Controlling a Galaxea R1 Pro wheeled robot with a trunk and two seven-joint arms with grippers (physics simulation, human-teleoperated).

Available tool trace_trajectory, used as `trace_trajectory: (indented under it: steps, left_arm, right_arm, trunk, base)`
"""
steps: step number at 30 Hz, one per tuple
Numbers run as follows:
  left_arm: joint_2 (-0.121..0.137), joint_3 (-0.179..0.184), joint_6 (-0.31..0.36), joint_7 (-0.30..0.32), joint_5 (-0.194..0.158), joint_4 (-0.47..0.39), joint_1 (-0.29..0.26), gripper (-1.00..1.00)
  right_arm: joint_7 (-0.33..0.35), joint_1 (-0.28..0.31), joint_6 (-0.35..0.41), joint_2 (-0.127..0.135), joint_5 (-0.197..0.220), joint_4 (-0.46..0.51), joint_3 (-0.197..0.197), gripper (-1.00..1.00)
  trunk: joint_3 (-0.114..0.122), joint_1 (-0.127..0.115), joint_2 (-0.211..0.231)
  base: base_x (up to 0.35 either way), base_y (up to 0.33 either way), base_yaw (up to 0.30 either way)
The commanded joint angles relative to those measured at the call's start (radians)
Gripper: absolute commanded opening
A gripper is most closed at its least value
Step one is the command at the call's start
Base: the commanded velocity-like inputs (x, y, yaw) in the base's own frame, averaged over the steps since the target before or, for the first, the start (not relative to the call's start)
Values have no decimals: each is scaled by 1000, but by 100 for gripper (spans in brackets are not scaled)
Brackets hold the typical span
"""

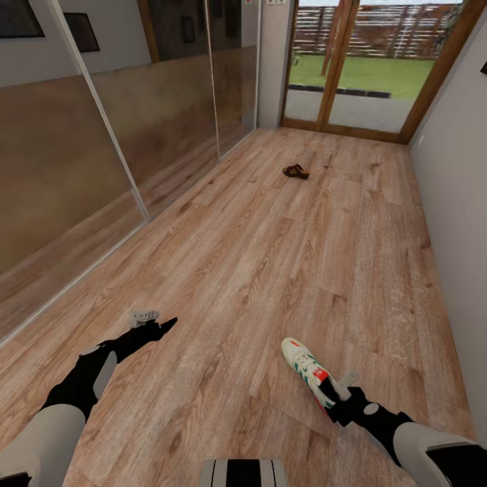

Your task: Pick up the two gym shoes and the two sandals from the corridor floor and place them onto the hallstand (shoe rack) in the corridor, making sure they are on the rack and not on the floor. Arrange them so the two gym shoes are next to each other and the two sandals are next to each other.

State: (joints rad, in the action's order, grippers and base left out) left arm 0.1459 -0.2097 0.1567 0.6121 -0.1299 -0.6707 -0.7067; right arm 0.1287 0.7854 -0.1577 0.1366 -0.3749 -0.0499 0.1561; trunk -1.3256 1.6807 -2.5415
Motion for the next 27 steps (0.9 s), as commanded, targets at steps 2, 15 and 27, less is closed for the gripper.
trace_trajectory:
  steps: [2, 15, 27]
  left_arm:
    - [0, -2, 10, 5, -10, 1, 0, 100]
    - [0, -2, 10, 5, -10, 1, 0, 100]
    - [0, -2, 10, 3, -10, 0, 0, 100]
  right_arm:
    - [2, 2, -7, 0, 5, -4, 8, 100]
    - [2, 2, -6, 0, 5, -4, 8, -100]
    - [2, 2, -5, 0, 5, -4, 8, -100]
  trunk:
    - [-1, 0, 0]
    - [-1, 0, 0]
    - [-1, 0, 0]
  base:
    - [5, 0, 0]
    - [2, 0, 0]
    - [0, 0, 0]
